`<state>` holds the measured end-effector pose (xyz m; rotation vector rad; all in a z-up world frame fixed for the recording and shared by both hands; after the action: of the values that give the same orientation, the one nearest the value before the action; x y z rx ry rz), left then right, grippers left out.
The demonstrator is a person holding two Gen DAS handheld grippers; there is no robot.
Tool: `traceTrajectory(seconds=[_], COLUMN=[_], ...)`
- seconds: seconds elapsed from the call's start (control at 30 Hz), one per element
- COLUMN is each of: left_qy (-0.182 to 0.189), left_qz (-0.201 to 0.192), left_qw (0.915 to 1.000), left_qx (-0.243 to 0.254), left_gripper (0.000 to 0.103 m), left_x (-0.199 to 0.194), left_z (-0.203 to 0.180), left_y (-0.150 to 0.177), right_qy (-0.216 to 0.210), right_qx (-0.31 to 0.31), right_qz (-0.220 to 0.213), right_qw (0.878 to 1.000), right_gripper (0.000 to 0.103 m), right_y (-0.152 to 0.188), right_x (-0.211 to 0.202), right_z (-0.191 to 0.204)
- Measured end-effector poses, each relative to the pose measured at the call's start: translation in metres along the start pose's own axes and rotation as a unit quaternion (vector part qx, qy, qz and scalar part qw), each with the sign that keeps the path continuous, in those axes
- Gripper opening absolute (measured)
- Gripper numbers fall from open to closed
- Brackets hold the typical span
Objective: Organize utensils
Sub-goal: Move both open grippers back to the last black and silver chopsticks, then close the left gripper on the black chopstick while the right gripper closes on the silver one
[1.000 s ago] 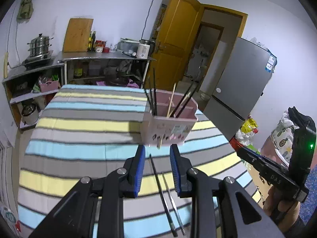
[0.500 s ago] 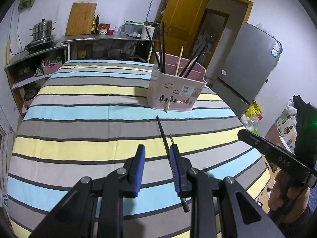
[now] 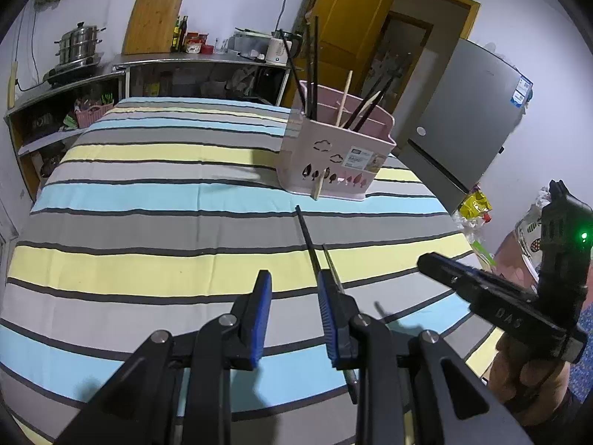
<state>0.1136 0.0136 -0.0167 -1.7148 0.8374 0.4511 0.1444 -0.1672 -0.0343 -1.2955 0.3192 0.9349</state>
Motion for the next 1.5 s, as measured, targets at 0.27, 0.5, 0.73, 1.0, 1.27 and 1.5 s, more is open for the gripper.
traceTrajectory(seconds=[0.27,0.5,0.73,1.0,1.27,1.5], left_qy=[-0.002,-0.003,0.008,0.031,0.018,0.008], left_qz=[0.019,0.033,0.045,0.072,0.099,0.107], left_qw=[0.9997,0.9992,0.9987,0.9968,0.9949,0.994], left_qx=[-0.014,-0.024,-0.022,-0.017,-0.009,0.022], left_gripper=[0.027,0.027,0.027,0.027,0.027,0.014], left_x=[0.019,0.031,0.046,0.086,0.13,0.144], left_z=[0.015,0.026,0.02,-0.002,-0.013,-0.023], left_y=[0.005,0.008,0.0,-0.015,-0.03,-0.031], right_qy=[-0.006,-0.002,0.006,0.026,0.031,0.036], right_qx=[-0.003,-0.015,-0.014,0.01,0.023,0.032], right_qz=[0.051,0.085,0.081,0.077,0.073,0.08], right_qw=[0.999,0.996,0.997,0.997,0.997,0.996], right_gripper=[0.018,0.011,0.007,0.006,0.009,0.011], right_y=[0.007,0.012,0.009,0.005,-0.002,-0.016], right_x=[0.052,0.09,0.087,0.067,0.064,0.079], right_z=[0.007,0.016,0.002,-0.043,-0.059,-0.063])
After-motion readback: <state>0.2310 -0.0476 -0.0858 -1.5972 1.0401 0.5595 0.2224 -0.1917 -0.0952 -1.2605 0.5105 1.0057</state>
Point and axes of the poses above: each gripper's, at about its wrist camera, not at the fingertips, and x roughly the way its jaws point, z to its left, y to its underside, the point moved 3 cm from there along x, roughly the way its jaws point
